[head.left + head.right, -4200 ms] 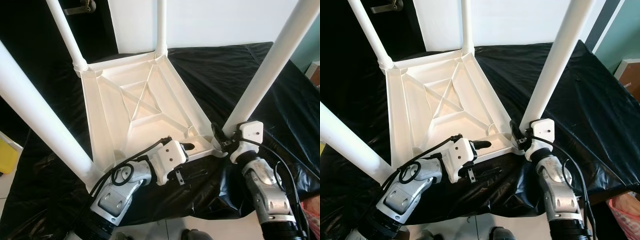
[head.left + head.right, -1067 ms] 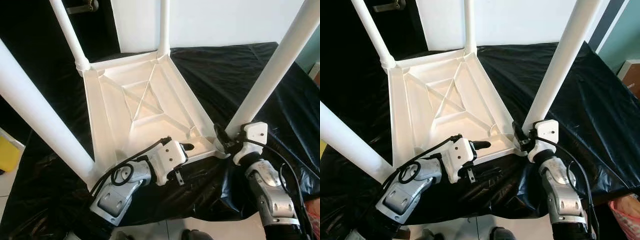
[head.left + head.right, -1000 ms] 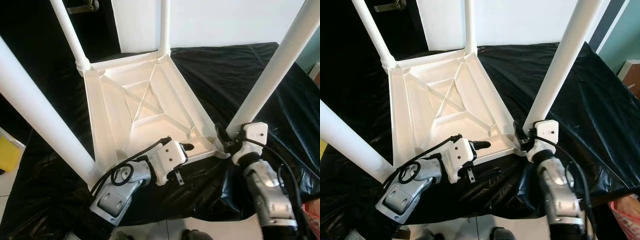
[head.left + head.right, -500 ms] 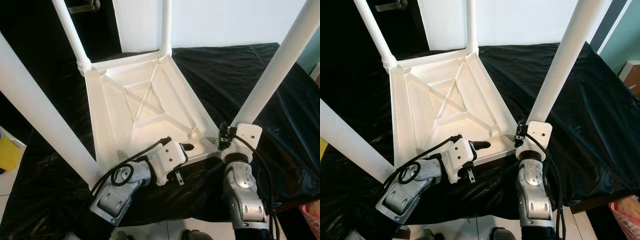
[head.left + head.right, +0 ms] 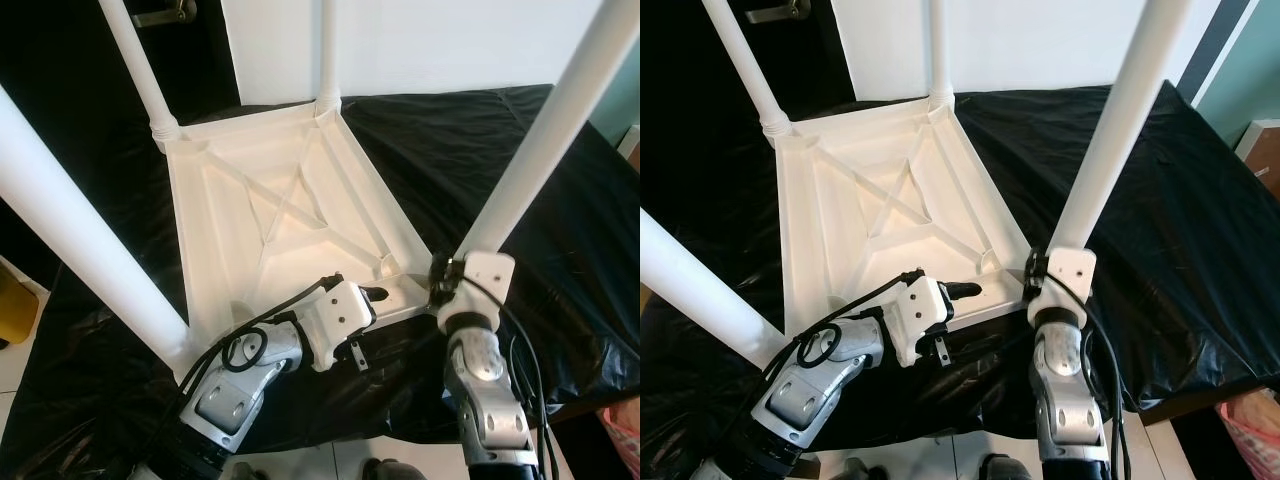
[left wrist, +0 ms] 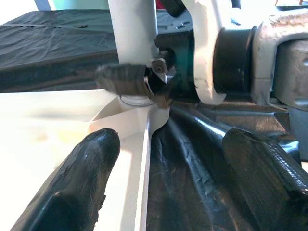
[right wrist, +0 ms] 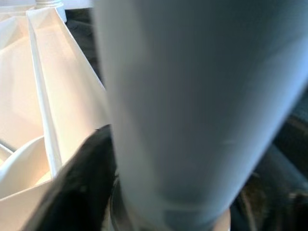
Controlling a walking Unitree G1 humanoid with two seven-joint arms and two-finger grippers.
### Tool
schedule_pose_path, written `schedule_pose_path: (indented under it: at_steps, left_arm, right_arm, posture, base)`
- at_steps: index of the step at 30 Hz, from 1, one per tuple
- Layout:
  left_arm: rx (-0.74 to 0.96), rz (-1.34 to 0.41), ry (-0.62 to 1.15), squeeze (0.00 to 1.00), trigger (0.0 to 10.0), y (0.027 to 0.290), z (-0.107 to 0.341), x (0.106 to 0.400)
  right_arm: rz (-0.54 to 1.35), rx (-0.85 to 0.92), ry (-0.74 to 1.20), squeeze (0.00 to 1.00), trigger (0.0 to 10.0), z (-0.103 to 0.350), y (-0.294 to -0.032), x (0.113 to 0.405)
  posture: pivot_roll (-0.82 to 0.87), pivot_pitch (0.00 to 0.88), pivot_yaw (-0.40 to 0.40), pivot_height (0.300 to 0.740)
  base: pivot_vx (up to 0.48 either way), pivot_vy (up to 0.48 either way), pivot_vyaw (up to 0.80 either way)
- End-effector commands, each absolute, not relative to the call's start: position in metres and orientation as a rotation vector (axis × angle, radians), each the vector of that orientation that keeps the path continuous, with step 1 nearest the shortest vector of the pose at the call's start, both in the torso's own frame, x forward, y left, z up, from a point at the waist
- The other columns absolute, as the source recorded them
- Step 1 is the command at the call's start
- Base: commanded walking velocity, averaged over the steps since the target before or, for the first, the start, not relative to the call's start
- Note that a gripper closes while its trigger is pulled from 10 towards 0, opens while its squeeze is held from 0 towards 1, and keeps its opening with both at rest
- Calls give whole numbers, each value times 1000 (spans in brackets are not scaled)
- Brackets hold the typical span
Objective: Building children table
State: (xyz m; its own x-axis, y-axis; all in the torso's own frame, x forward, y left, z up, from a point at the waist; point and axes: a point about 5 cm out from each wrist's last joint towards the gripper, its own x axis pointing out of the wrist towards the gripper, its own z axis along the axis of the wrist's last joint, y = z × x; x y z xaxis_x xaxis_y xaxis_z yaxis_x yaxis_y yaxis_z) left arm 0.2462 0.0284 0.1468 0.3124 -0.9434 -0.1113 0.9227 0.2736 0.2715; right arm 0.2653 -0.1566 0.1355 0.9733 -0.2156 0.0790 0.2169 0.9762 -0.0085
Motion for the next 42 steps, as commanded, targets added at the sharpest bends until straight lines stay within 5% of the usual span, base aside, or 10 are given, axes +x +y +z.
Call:
schedule_pose_path:
  at_steps: [1, 13, 14, 15, 16, 32, 33, 34, 35, 42]
  left_arm:
    - [318, -1252, -77, 0, 10000, 27, 146, 245]
    - [315, -1237, -82, 0, 10000, 28, 147, 247]
    - [314, -1235, -82, 0, 10000, 28, 147, 247]
    - [314, -1235, -82, 0, 10000, 28, 147, 247]
    - [314, -1233, -83, 0, 10000, 28, 148, 247]
    - [320, -1232, -90, 0, 10000, 29, 150, 251]
    - [321, -1233, -91, 0, 10000, 28, 150, 251]
    - [321, -1233, -91, 0, 10000, 28, 150, 251]
    - [319, -1234, -93, 0, 10000, 28, 150, 251]
    - [317, -1234, -91, 0, 10000, 28, 149, 251]
  right_arm:
    - [-199, -12, -94, 1000, 10000, 137, -157, 265]
    - [-36, -25, -172, 1000, 10000, 145, -179, 269]
    - [-6, -22, -171, 243, 10000, 145, -181, 270]
    - [-6, -22, -171, 243, 10000, 145, -181, 270]
    - [44, -21, -173, 0, 10000, 145, -181, 272]
    - [437, -126, -154, 0, 10000, 146, -183, 289]
    - [454, -139, -151, 0, 8980, 146, -184, 290]
    - [454, -139, -151, 0, 8980, 146, -184, 290]
    - [475, -142, -143, 0, 0, 145, -187, 289]
    - [497, -155, -136, 0, 0, 141, -192, 287]
  posture:
    - [-135, 113, 11, 740]
    - [-134, 117, 4, 740]
    - [-137, 119, 11, 740]
    - [-137, 119, 11, 740]
    - [-136, 120, 12, 740]
    - [-141, 114, 24, 740]
    - [-141, 114, 24, 740]
    - [-141, 114, 24, 740]
    - [-141, 117, 22, 740]
    - [-141, 118, 23, 740]
  base:
    - [0, 0, 0]
    - [0, 0, 0]
    - [0, 0, 0]
    - [0, 0, 0]
    - [0, 0, 0]
    - [0, 0, 0]
    - [0, 0, 0]
    - [0, 0, 0]
    - [0, 0, 0]
    - [0, 0, 0]
